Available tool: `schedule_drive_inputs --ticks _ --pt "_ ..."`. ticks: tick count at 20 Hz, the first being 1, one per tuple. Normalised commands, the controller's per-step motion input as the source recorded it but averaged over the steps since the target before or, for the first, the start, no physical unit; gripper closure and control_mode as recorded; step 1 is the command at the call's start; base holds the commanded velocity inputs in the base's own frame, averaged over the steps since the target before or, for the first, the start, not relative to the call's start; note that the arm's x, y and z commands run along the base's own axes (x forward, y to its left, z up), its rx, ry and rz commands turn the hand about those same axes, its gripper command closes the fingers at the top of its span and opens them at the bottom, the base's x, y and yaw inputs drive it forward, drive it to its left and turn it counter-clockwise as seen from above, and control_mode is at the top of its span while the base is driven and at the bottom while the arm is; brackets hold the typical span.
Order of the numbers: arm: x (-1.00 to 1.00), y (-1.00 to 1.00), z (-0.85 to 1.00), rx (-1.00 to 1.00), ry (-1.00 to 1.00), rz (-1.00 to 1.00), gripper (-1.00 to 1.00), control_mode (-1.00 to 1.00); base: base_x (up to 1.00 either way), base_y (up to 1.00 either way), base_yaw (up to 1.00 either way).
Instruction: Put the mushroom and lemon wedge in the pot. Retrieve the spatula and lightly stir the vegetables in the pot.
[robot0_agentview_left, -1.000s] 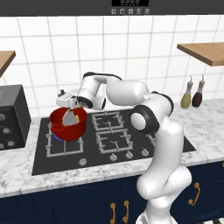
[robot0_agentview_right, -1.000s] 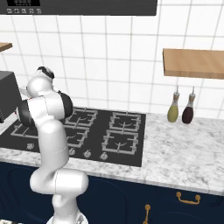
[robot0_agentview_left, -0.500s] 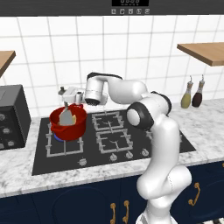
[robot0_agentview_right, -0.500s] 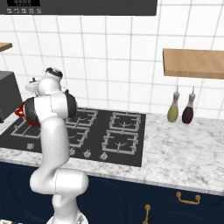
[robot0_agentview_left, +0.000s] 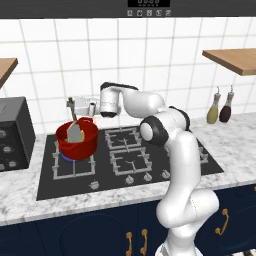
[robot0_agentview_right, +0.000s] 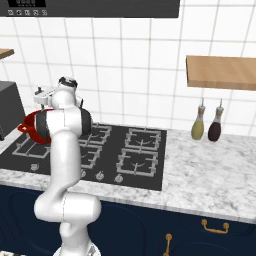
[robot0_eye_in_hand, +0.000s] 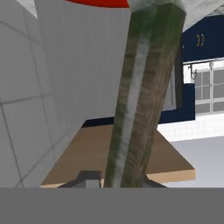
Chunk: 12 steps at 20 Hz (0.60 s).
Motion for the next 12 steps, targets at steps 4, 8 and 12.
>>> schedule_drive_inputs --ticks 4,8,12 --pt "-0.27 -0.18 0.00 0.01 -0.15 0.01 1.00 -1.00 0.00 0.00 0.00" --pt "-0.40 -0.27 0.00 0.01 -0.14 0.00 1.00 -1.00 0.00 0.00 0.00" --pt "-0.26 -0.02 0.03 0.00 -0.14 0.00 1.00 -1.00 0.00 0.00 0.00"
